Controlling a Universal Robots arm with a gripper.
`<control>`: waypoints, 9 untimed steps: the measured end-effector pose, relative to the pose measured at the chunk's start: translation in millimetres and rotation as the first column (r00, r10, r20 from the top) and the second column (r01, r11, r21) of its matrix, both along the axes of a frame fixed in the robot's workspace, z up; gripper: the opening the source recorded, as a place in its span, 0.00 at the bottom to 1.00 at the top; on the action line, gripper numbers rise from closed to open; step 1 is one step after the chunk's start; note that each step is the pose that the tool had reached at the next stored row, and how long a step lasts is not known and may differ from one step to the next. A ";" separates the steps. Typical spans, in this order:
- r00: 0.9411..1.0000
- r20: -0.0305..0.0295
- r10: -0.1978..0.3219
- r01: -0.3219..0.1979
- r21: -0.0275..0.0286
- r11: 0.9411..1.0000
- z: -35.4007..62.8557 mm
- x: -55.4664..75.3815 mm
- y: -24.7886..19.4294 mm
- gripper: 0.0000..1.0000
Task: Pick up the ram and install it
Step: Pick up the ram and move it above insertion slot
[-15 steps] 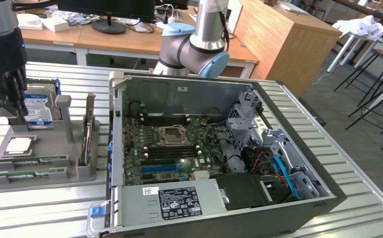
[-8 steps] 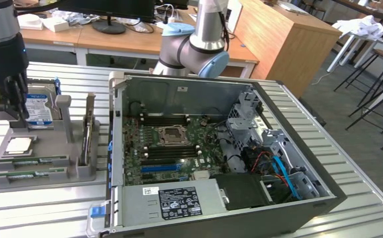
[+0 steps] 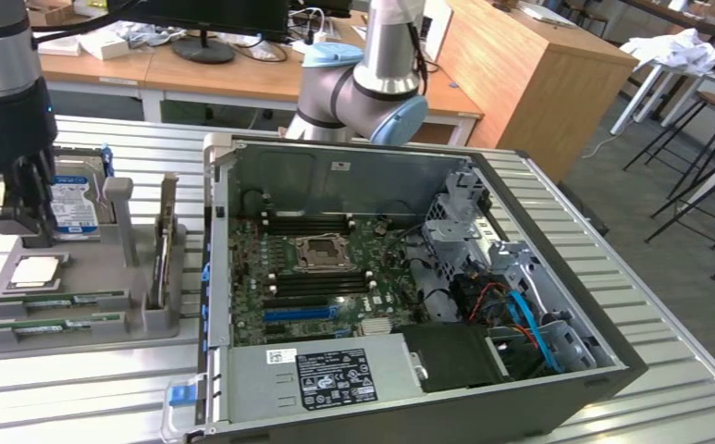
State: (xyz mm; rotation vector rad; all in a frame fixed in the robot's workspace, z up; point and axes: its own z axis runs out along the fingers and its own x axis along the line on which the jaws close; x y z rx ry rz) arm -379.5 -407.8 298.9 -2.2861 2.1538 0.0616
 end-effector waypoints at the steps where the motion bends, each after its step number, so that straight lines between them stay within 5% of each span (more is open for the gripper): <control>1: 1.000 0.000 0.000 0.000 0.000 1.000 -1.7 0.0 0.0 0.31; 9: 1.000 0.000 0.000 0.000 0.000 1.000 -12.3 0.0 0.0 0.31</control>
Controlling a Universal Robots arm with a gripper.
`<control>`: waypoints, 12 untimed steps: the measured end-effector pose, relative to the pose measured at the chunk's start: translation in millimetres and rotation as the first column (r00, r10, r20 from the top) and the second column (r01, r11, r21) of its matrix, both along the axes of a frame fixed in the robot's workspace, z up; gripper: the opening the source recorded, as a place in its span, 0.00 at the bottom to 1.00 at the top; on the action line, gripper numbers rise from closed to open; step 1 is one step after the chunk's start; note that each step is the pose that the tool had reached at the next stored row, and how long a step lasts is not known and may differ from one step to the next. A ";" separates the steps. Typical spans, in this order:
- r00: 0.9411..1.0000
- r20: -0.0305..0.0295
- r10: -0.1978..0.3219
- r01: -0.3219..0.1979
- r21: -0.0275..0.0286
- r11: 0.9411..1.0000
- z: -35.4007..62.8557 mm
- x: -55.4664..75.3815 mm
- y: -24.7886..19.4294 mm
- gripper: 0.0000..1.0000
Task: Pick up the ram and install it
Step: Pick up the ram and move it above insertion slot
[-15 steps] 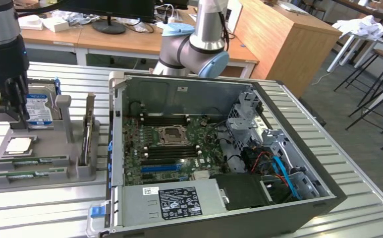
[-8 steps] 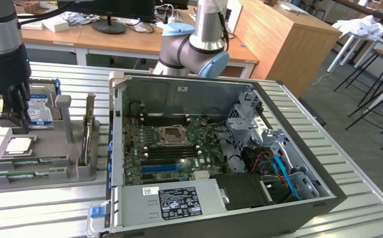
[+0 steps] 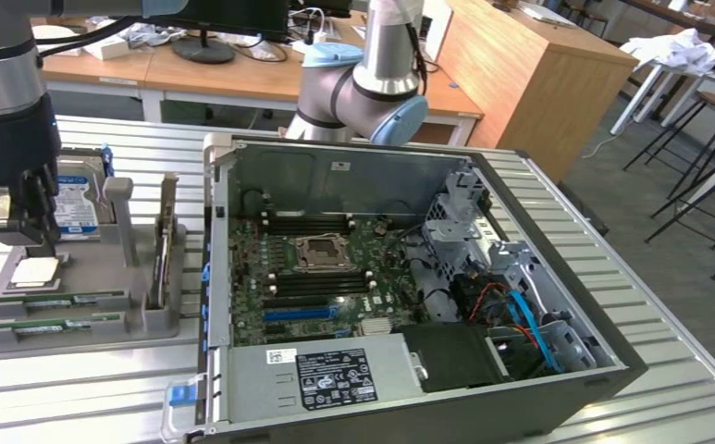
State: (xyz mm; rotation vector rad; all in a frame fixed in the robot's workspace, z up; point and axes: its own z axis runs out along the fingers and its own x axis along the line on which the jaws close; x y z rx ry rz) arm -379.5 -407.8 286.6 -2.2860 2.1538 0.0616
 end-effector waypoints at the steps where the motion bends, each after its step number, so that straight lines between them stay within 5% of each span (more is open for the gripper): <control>1: 1.000 0.000 0.000 0.000 0.000 1.000 0.0 0.0 0.0 0.31; 5: 1.000 0.000 0.000 0.000 0.000 1.000 -0.1 -0.1 -3.1 0.31; 12: 1.000 0.000 0.000 0.000 0.000 1.000 -0.1 0.0 -16.1 0.31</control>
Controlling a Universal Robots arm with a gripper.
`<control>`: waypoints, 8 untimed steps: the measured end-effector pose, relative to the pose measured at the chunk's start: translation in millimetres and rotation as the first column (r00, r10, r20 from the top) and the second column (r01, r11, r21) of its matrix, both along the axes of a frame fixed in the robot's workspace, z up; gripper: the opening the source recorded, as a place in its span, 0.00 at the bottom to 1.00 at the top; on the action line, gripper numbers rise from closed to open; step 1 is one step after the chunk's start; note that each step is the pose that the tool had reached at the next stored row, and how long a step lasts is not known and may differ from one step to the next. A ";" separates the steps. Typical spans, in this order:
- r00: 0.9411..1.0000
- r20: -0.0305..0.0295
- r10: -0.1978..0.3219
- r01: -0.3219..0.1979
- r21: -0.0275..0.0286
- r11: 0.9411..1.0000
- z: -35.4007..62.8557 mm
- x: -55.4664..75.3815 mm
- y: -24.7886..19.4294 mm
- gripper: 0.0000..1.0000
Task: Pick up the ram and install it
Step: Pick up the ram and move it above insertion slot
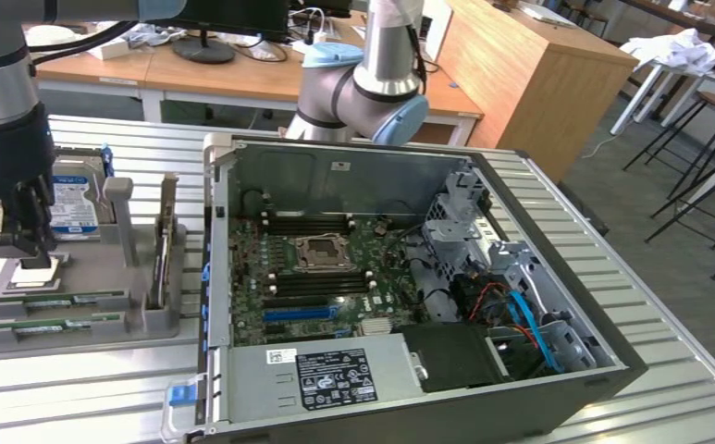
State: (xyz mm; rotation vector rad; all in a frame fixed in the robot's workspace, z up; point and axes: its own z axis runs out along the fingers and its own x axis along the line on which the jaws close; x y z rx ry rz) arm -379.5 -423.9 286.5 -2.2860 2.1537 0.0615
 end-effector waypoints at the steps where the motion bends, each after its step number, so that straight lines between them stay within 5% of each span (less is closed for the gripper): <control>1: 1.000 0.000 0.000 0.000 0.000 1.000 0.0 0.0 -1.9 0.31; 5: 1.000 0.000 0.000 0.000 0.000 1.000 -0.1 0.0 -8.1 0.31; 8: 1.000 0.000 0.000 0.000 0.000 1.000 -0.1 0.0 -8.4 0.31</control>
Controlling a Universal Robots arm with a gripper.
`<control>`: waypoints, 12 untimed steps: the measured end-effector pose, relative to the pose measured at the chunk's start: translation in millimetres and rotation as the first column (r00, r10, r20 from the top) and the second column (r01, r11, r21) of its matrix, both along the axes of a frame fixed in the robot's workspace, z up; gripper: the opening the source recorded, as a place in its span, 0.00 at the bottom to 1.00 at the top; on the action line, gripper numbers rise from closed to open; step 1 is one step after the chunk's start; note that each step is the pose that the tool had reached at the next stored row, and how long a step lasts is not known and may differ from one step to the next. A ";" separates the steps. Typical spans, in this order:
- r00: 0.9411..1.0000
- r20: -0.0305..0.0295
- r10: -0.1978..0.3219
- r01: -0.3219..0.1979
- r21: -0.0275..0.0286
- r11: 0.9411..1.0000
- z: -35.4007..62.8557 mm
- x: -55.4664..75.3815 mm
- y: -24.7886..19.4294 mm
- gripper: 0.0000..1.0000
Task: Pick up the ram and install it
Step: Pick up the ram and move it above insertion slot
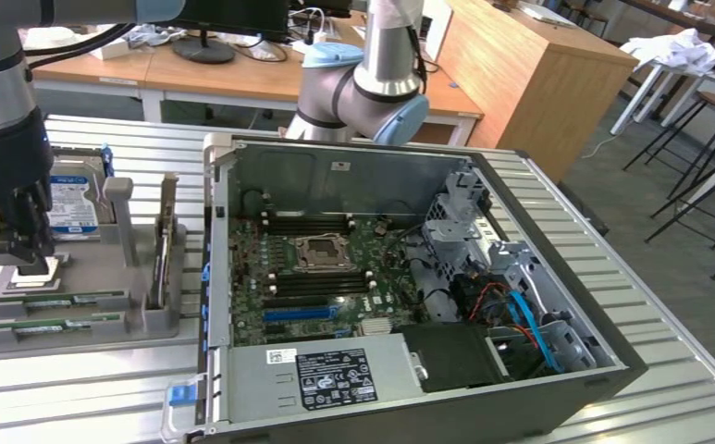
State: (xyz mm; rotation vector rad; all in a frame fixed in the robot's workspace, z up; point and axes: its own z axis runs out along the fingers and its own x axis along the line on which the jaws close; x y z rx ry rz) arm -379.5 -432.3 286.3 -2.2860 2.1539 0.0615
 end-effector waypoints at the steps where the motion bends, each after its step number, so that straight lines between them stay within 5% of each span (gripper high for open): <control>1: 1.000 0.000 0.000 0.000 0.000 1.000 0.0 0.0 0.0 0.31; 12: 1.000 0.000 0.000 0.000 0.001 1.000 -12.5 0.0 -0.3 0.31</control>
